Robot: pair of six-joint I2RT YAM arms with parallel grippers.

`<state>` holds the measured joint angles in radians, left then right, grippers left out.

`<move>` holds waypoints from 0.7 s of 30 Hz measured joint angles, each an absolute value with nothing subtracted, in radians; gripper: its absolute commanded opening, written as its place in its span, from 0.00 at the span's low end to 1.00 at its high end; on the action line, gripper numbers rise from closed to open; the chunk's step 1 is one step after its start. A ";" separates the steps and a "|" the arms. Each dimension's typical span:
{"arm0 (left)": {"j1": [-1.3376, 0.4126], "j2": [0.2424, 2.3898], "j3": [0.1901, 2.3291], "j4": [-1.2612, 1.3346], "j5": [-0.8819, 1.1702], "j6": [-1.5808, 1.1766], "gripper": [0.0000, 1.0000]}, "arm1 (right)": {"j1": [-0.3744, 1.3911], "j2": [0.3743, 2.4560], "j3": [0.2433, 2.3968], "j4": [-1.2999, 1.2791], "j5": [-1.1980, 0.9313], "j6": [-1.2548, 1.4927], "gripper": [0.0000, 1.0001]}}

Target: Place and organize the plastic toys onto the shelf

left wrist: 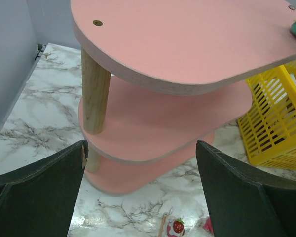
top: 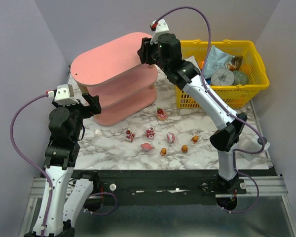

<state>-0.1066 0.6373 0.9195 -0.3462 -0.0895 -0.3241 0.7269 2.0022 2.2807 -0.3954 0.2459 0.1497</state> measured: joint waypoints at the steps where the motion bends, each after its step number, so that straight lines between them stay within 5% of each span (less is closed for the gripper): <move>1: -0.107 0.637 0.920 -0.346 -0.089 -0.324 0.99 | 0.724 2.010 2.288 -0.399 0.245 0.151 0.39; 21: -0.107 0.638 0.917 -0.346 -0.089 -0.331 0.99 | 0.718 2.080 2.386 -0.429 0.213 0.156 0.56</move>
<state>-0.1066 0.6376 0.9173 -0.3462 -0.0891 -0.3305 0.7181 2.0800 2.3859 -0.4286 0.2127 0.1558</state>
